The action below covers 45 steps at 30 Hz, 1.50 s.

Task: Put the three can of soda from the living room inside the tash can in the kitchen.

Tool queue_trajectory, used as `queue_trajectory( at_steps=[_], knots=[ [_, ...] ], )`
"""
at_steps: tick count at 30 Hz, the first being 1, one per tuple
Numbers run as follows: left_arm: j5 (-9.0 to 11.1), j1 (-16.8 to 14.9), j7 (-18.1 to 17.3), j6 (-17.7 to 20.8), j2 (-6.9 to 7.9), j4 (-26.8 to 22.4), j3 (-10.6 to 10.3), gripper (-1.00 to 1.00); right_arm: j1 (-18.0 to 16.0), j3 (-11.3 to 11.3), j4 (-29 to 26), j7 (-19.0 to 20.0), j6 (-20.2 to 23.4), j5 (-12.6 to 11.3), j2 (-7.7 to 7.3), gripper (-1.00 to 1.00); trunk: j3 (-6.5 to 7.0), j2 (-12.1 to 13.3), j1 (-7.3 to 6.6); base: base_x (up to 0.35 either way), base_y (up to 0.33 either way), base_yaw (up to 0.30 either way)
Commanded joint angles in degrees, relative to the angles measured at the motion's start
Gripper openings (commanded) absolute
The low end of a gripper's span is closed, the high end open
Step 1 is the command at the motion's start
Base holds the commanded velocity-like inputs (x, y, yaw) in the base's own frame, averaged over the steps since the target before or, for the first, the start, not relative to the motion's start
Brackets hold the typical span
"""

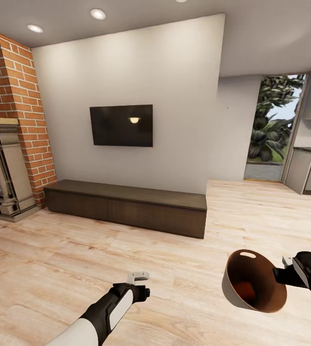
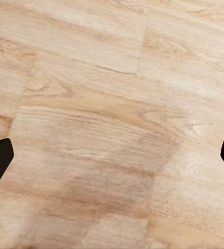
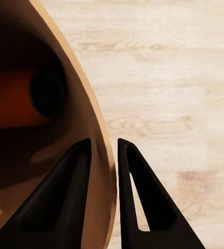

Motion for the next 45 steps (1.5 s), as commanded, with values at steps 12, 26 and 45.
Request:
queue_trajectory(
  at_steps=[12,26,45],
  knots=[
    [0.1,0.0,0.2,3.6,-0.07,-0.2,0.0,1.0,-0.1,-0.2,0.0,0.3,0.0,-0.7,0.0,-1.0,0.01,0.0,0.0,0.0,0.0,0.0],
    [0.0,0.0,0.4,4.0,-0.11,-0.2,0.0,1.0,0.0,-0.2,0.0,0.3,-0.1,-0.6,0.54,-1.0,0.01,0.0,0.0,0.0,0.0,0.0],
    [0.1,0.0,0.3,4.0,-0.08,-0.3,0.0,1.0,0.0,-0.1,-0.1,0.3,-0.2,-0.6,0.68,-1.0,0.01,0.0,0.0,0.0,0.0,0.0]
  ],
)
